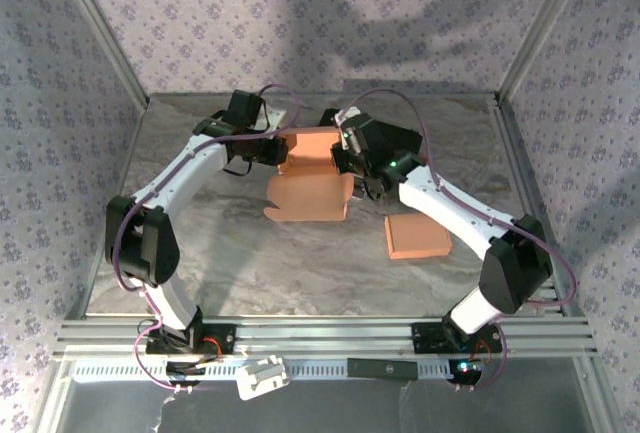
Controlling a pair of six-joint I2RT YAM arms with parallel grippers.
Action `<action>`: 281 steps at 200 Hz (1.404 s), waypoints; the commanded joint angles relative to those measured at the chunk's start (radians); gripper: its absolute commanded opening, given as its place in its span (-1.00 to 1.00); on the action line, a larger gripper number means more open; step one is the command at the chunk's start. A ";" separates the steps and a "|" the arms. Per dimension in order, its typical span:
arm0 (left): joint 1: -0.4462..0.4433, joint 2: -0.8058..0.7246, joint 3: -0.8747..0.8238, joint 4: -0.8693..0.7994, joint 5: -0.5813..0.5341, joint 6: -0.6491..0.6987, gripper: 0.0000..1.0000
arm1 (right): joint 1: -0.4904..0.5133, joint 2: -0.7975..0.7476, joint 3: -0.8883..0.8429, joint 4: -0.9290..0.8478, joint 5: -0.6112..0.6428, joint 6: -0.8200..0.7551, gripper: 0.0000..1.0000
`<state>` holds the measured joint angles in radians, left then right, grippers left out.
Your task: Fold the paper box
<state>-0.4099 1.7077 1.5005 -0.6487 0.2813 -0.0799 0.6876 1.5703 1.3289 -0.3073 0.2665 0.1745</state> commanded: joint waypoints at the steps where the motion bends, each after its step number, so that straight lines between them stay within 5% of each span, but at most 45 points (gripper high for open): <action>1: -0.041 -0.052 0.018 -0.012 0.078 0.012 -1.00 | 0.037 0.047 0.056 -0.038 0.105 0.022 -0.81; 12: -0.050 -0.050 0.022 -0.018 0.055 0.001 -1.00 | 0.057 0.062 0.076 -0.057 0.163 0.033 -1.00; 55: -0.077 -0.051 0.033 -0.024 0.000 -0.024 -1.00 | 0.089 0.092 0.090 -0.075 0.284 0.073 -1.00; 88: -0.077 -0.051 0.032 -0.024 -0.022 -0.033 -1.00 | 0.066 0.076 0.072 -0.053 0.276 0.068 -0.63; 189: -0.083 -0.039 0.041 -0.052 -0.022 -0.032 -1.00 | 0.024 0.102 0.075 -0.052 0.221 0.072 -0.48; 239: -0.086 -0.033 0.055 -0.063 -0.036 -0.041 -1.00 | 0.042 0.112 0.079 -0.059 0.290 0.073 -0.99; 281: -0.107 -0.034 0.070 -0.076 -0.094 -0.088 -1.00 | 0.074 0.152 0.130 -0.162 0.484 0.127 -1.00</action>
<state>-0.4870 1.7069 1.5177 -0.6899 0.1825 -0.1638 0.7475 1.6810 1.4170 -0.3801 0.6006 0.2771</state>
